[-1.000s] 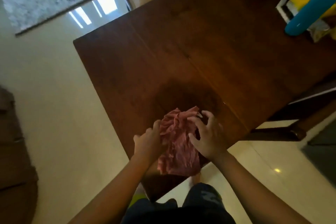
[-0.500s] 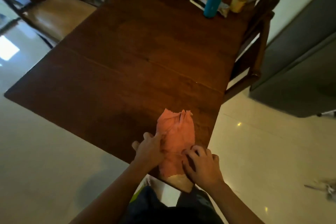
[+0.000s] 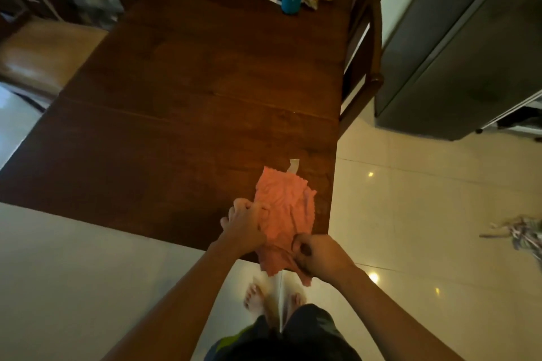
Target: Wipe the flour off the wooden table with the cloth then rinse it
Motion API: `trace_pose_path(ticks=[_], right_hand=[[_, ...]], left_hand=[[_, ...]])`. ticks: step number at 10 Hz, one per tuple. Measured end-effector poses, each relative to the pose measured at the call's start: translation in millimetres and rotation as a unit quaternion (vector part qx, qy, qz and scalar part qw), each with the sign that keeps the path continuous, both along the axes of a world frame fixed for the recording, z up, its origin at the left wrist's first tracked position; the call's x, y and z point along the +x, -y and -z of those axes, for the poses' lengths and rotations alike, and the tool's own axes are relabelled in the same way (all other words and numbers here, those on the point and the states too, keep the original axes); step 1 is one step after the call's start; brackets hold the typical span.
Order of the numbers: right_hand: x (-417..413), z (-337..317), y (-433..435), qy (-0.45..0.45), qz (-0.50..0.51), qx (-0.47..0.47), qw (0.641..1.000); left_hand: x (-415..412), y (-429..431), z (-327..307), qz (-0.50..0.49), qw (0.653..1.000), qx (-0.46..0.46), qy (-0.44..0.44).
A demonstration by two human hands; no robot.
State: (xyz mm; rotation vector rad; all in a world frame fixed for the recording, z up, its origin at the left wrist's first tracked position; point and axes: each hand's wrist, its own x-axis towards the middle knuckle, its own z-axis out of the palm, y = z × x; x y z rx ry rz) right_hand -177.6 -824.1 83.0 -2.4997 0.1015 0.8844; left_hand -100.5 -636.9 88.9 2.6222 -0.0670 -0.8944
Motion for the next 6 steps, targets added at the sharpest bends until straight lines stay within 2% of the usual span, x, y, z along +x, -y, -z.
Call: trace_pose_path(ticks=[1, 2, 3, 4, 5, 6], right_hand=[[-5, -2, 3, 0.010, -0.009, -0.041, 0.999], [-1, -5, 8, 0.127, -0.028, -0.126, 0.984], [8, -5, 6, 0.163, -0.028, -0.097, 0.981], [12, 0, 2, 0.109, -0.060, -0.060, 0.990], [10, -3, 2, 0.082, -0.078, -0.081, 0.990], [10, -14, -2, 0.099, -0.055, -0.078, 0.991]], left_hand=[[-11, -4, 2, 0.002, 1.000, 0.005, -0.007], [-19, -12, 1, 0.015, 1.000, -0.010, 0.024], [-24, -21, -1, 0.014, 0.997, -0.049, 0.051], [-25, -29, 2, 0.061, 0.996, -0.026, 0.057], [-26, -31, 0, 0.095, 0.994, 0.015, 0.059], [-24, -28, -9, 0.078, 0.995, 0.005, 0.060]])
